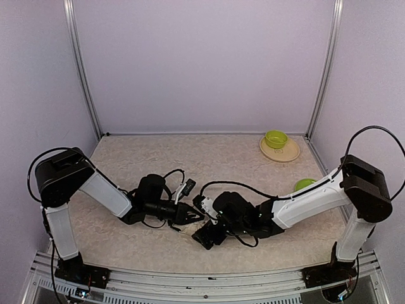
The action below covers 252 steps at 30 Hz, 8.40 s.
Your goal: Put away the umbrella
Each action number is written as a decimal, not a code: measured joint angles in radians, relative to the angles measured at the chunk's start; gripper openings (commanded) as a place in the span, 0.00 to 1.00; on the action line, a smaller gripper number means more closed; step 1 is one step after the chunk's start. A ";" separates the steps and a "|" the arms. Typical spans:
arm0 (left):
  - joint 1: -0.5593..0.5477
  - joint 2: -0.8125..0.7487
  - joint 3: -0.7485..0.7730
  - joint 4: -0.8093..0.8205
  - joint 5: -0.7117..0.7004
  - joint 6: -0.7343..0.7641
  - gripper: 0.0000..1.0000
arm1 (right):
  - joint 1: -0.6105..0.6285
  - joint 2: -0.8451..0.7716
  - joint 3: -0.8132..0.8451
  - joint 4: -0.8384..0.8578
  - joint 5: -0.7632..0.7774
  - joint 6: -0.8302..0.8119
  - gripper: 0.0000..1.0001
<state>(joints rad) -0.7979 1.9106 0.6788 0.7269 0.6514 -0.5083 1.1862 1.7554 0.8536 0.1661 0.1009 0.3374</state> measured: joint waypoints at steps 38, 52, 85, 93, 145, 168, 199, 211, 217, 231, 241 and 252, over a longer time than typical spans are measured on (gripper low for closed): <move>0.055 -0.053 0.100 -0.111 0.077 0.008 0.64 | 0.000 0.111 -0.131 0.382 -0.060 0.084 0.06; -0.043 -0.580 0.126 -0.365 -0.251 0.380 0.85 | -0.019 0.029 -0.224 0.370 -0.232 0.020 0.04; -0.369 -0.186 0.128 -0.673 -0.587 1.191 0.77 | -0.079 -0.045 -0.299 0.338 -0.438 -0.027 0.03; -0.358 -0.160 0.151 -0.719 -0.526 1.209 0.24 | -0.086 -0.053 -0.297 0.317 -0.435 -0.007 0.06; -0.272 -0.042 0.310 -0.927 -0.110 1.358 0.00 | -0.287 -0.443 -0.352 -0.043 -0.670 -0.091 0.73; -0.288 -0.043 0.310 -0.925 -0.134 1.342 0.00 | -0.301 -0.254 -0.280 0.026 -0.912 -0.172 0.00; -0.414 -0.079 0.237 -0.679 -0.536 1.249 0.00 | -0.411 -0.502 -0.391 0.273 -0.695 0.617 0.00; -0.462 -0.125 0.140 -0.601 -0.693 1.280 0.00 | -0.468 -0.179 -0.340 0.284 -0.677 0.446 0.00; -0.462 -0.125 0.140 -0.602 -0.703 1.263 0.36 | -0.391 -0.080 -0.324 0.321 -0.576 0.375 0.00; -0.489 -0.176 0.122 -0.642 -0.826 1.172 0.74 | -0.385 -0.061 -0.353 0.416 -0.470 0.272 0.00; -0.474 -0.286 0.124 -0.762 -0.787 1.071 0.99 | -0.375 -0.029 -0.337 0.429 -0.440 0.246 0.00; -0.506 -0.311 0.404 -0.917 -0.647 1.056 0.97 | -0.372 -0.029 -0.326 0.414 -0.432 0.214 0.00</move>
<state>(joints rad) -1.3041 1.6001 1.0832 -0.1905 0.0040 0.5480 0.8143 1.7264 0.5278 0.5797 -0.3313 0.5510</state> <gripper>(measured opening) 0.986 0.005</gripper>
